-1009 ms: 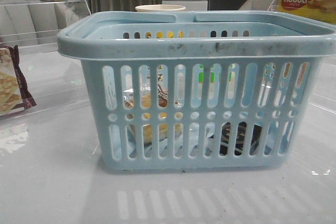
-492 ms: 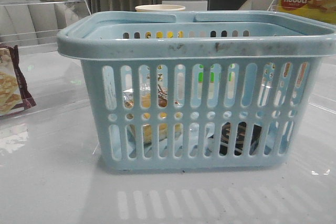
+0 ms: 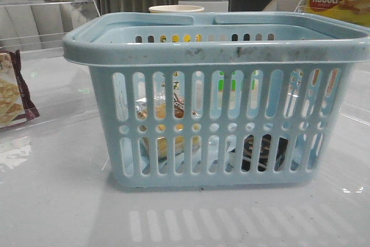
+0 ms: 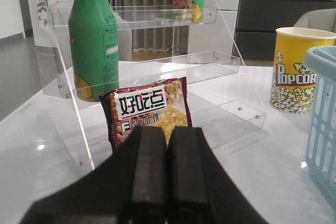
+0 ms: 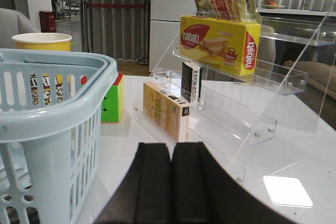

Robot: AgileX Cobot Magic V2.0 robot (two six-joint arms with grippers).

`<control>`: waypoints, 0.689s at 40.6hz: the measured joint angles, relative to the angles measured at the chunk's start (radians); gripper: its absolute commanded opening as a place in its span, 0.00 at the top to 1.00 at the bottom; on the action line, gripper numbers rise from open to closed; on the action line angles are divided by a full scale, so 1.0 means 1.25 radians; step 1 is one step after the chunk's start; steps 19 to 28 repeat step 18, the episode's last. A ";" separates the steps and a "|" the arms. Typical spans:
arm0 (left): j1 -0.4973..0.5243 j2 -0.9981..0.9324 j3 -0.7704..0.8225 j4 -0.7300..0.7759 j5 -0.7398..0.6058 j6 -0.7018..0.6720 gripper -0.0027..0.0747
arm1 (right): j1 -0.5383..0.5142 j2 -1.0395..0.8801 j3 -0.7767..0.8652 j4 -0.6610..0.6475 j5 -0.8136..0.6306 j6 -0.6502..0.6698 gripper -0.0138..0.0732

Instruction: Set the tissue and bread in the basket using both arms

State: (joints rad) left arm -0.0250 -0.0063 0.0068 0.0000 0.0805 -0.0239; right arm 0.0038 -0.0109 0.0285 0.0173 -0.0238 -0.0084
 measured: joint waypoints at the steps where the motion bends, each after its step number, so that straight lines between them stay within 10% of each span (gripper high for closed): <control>1: 0.000 0.000 0.000 0.000 0.000 0.000 0.85 | 0.000 0.000 0.000 0.000 0.000 0.000 0.78; 28: 0.000 0.000 0.000 0.000 0.000 0.000 0.85 | -0.035 0.000 0.000 0.000 0.000 0.001 0.78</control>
